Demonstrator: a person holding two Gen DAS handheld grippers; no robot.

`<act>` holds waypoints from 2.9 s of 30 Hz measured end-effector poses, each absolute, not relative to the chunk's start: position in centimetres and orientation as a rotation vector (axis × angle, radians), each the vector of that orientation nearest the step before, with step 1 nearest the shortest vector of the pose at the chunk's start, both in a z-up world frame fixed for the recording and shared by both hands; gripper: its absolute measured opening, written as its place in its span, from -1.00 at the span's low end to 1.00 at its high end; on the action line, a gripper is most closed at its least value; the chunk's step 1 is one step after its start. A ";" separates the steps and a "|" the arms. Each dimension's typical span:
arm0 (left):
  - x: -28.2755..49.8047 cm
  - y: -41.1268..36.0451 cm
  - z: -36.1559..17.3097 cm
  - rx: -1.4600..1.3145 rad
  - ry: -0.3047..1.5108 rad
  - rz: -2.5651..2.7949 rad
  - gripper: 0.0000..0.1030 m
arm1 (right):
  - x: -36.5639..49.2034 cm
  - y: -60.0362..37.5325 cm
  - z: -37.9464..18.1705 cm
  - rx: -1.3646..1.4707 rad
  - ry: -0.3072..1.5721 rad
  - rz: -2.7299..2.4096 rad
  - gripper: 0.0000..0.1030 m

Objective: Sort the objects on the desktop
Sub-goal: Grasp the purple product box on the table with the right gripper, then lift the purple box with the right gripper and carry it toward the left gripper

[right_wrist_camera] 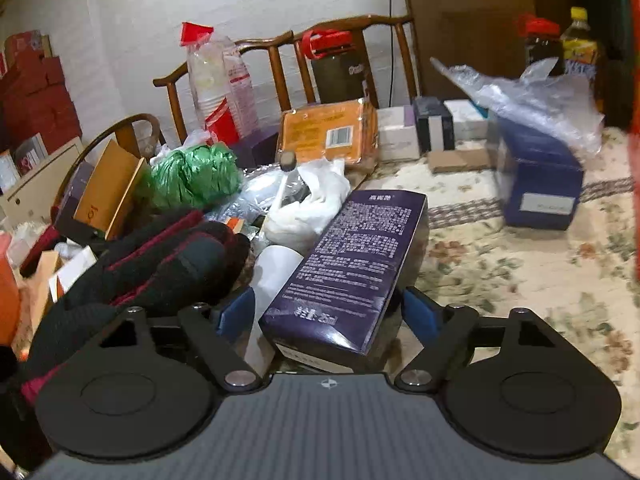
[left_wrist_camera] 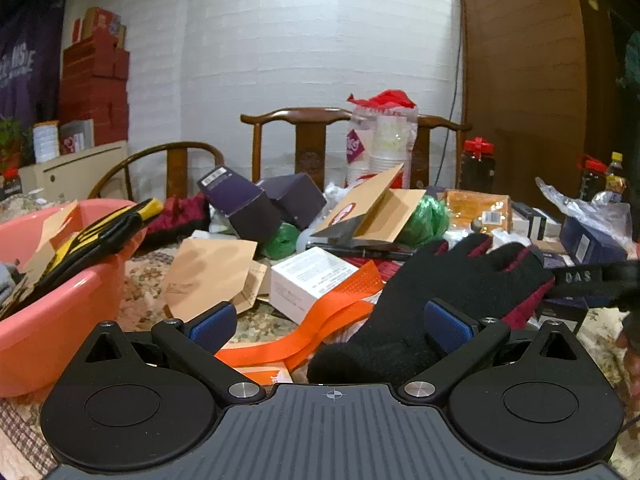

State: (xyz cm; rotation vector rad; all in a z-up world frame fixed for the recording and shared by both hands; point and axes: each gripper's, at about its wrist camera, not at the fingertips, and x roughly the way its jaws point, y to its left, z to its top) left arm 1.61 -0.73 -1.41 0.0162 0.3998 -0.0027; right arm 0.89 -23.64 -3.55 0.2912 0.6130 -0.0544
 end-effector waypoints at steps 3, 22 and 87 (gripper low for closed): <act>1.7 -0.8 -1.5 0.022 0.404 -0.004 1.00 | 0.7 -24.9 -3.9 0.349 0.626 -0.047 0.46; 1.3 -1.3 -1.5 -0.002 0.403 -0.092 1.00 | -14.4 -27.4 0.0 0.157 0.607 0.318 0.25; -7.0 -7.4 -3.5 0.539 0.486 -0.833 0.98 | -17.3 -22.9 -0.6 -0.241 0.607 0.775 0.28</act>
